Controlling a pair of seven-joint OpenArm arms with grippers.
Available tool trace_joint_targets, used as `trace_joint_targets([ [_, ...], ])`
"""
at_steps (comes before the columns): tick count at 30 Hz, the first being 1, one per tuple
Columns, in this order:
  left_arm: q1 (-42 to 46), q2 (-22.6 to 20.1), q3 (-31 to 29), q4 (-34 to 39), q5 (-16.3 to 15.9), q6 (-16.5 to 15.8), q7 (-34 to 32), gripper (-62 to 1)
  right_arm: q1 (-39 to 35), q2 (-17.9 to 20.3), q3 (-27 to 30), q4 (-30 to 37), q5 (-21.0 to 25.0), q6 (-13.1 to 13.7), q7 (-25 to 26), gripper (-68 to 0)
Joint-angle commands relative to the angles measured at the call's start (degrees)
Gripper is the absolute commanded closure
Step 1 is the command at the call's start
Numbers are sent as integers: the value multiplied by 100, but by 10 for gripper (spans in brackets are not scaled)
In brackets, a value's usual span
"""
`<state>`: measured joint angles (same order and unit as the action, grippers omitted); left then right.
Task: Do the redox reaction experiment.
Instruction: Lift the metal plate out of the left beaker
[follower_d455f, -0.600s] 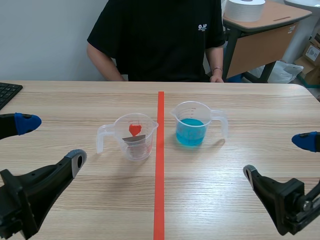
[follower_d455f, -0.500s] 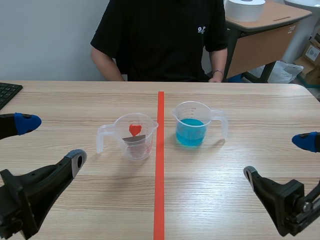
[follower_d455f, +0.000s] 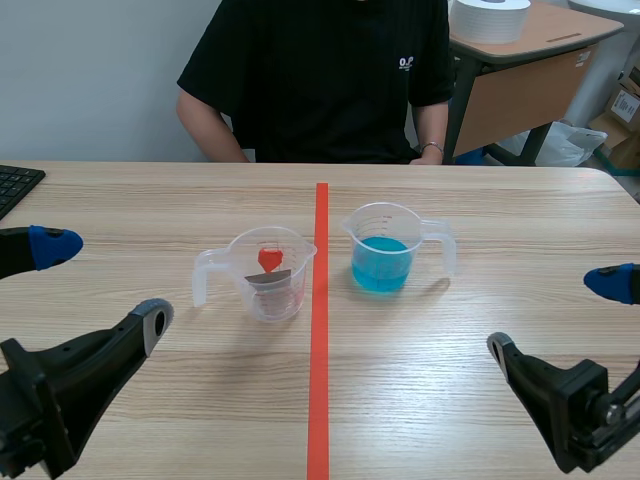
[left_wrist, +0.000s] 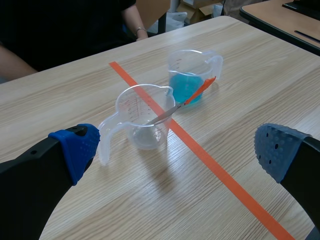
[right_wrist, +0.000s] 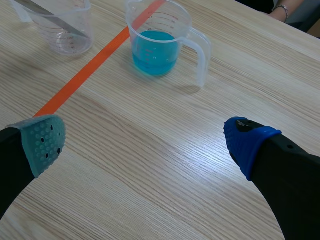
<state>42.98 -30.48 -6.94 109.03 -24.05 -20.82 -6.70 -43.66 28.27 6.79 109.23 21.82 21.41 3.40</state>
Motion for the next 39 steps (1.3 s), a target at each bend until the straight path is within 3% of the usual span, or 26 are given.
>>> trace_joint_targets([
  [1,-28,13,-20,129,-20,9,-76,-623,81,63,28,96,-2,-20,103,-679],
  [7,-11,11,-20,127,-13,20,227,-623,81,63,28,96,-90,96,109,-679],
  [13,138,11,-74,-15,269,479,396,-623,101,63,28,96,-260,94,256,-679],
  [22,739,13,-691,-645,262,656,337,-623,422,63,28,96,-654,120,256,-679],
  [28,1154,15,-940,-1403,262,680,-7,-623,859,90,-22,96,-870,660,254,-679],
  [34,1368,50,-955,-2380,258,831,-214,-623,1397,203,-461,92,-1036,1137,197,-679],
  [39,1368,260,-960,-3136,240,1058,-431,-623,1915,203,-931,85,-1224,1167,184,-679],
])
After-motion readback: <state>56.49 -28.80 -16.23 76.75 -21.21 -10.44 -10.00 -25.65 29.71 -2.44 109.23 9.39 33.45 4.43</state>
